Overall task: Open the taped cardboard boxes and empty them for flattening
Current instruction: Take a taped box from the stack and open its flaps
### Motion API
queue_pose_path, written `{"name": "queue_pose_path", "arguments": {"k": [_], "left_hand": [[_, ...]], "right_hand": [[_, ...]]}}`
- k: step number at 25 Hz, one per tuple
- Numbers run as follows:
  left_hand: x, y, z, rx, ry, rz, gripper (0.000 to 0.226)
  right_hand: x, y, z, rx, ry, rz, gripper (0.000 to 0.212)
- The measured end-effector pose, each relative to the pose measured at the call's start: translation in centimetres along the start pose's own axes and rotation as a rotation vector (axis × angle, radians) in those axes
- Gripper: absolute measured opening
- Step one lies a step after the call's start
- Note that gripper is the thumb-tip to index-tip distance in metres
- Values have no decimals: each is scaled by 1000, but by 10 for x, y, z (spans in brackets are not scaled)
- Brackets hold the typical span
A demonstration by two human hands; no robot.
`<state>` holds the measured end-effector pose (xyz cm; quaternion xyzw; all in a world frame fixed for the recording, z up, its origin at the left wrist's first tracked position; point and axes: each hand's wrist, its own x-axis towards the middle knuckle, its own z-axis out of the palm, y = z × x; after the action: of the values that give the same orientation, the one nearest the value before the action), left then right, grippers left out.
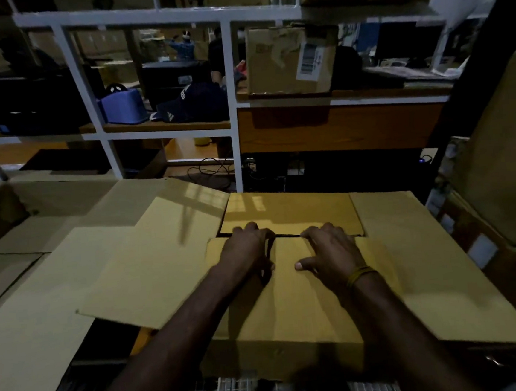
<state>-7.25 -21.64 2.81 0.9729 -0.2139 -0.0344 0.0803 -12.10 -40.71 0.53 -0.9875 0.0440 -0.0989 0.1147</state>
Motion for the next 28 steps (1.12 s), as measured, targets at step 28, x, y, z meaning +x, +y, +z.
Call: {"name": "queue_pose_path", "arguments": {"k": [28], "left_hand": [[-254, 3, 14, -156, -308, 185, 70]], "right_hand": [[-274, -82, -25, 178, -11, 178, 39]]}}
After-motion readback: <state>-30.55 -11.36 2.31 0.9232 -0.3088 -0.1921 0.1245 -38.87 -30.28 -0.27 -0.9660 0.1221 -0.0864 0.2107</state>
